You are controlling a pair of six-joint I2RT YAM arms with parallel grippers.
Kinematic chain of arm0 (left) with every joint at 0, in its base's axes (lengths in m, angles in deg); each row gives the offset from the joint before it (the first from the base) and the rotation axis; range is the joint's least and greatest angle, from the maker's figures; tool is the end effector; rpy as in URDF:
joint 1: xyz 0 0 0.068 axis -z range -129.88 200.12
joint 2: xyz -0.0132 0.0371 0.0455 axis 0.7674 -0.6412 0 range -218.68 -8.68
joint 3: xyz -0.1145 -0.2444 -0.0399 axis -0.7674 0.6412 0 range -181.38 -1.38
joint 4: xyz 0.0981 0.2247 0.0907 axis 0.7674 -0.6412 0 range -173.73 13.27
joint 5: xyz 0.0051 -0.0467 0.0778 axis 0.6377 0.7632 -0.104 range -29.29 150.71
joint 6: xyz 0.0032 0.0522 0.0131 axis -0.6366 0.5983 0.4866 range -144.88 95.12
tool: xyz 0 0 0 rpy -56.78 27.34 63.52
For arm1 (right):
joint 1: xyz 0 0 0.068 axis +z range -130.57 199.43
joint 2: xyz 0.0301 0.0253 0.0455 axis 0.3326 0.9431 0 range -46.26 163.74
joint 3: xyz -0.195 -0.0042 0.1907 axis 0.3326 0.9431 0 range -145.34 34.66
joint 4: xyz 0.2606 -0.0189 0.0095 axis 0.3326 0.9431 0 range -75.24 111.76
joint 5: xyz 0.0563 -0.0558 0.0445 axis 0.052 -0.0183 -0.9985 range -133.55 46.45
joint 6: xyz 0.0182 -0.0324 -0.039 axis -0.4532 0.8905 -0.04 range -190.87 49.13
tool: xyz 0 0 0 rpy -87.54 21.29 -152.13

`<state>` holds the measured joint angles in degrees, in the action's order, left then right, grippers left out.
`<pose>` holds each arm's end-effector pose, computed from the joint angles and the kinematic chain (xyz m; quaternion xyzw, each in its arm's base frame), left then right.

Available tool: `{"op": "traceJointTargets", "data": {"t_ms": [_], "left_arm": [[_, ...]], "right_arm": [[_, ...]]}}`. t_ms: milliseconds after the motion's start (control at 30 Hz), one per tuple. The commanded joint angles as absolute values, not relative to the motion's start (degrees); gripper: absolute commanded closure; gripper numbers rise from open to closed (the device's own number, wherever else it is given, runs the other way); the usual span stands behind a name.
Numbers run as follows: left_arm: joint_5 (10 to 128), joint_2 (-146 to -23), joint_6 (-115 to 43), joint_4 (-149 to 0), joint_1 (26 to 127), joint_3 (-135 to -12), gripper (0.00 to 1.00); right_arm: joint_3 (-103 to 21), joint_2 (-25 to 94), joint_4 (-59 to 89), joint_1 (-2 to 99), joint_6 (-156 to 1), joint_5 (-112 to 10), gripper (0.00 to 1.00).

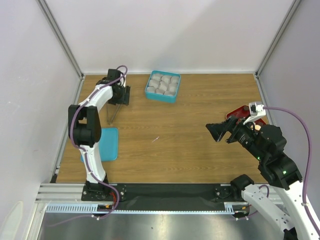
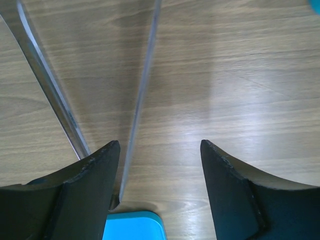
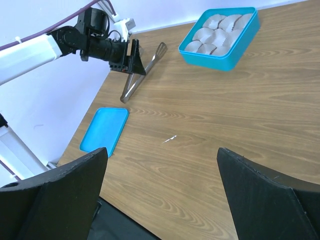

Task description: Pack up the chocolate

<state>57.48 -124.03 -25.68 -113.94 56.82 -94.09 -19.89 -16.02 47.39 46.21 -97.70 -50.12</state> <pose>0.4344 -0.0490 0.2185 0.0424 0.9643 0.0101 0.2612 0.0863 0.0481 0.3861 -0.0371 0.7553 0.3331 0.5632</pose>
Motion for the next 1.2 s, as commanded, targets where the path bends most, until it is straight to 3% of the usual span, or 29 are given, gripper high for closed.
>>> {"op": "traceJointTargets", "data": {"t_ms": [0,500,600,833,1000,1167], "left_arm": [[59.0,-124.8,-23.7,-113.0,55.1,-96.4,0.29],[57.6,-131.7,-23.9,-115.5,55.1,-99.9,0.51],[56.2,-132.4,-23.9,-116.3,55.1,-100.6,0.60],[56.9,-130.5,-24.5,-119.0,55.1,-105.8,1.00],[54.3,-123.1,-26.3,-124.4,57.0,-109.5,1.00],[48.7,-109.8,-28.3,-125.2,66.1,-101.2,1.00]], "right_arm": [[-19.7,-16.8,46.7,46.1,-96.0,-50.0,0.00],[-19.6,-15.0,44.6,46.1,-95.9,-49.6,0.00],[-20.2,-14.3,45.2,46.1,-95.6,-48.7,0.00],[-21.2,-13.7,45.5,46.1,-96.0,-48.7,0.00],[-23.3,-13.0,47.8,46.1,-95.9,-47.7,0.00],[-24.1,-13.6,50.4,46.2,-95.7,-46.2,0.00]]}}
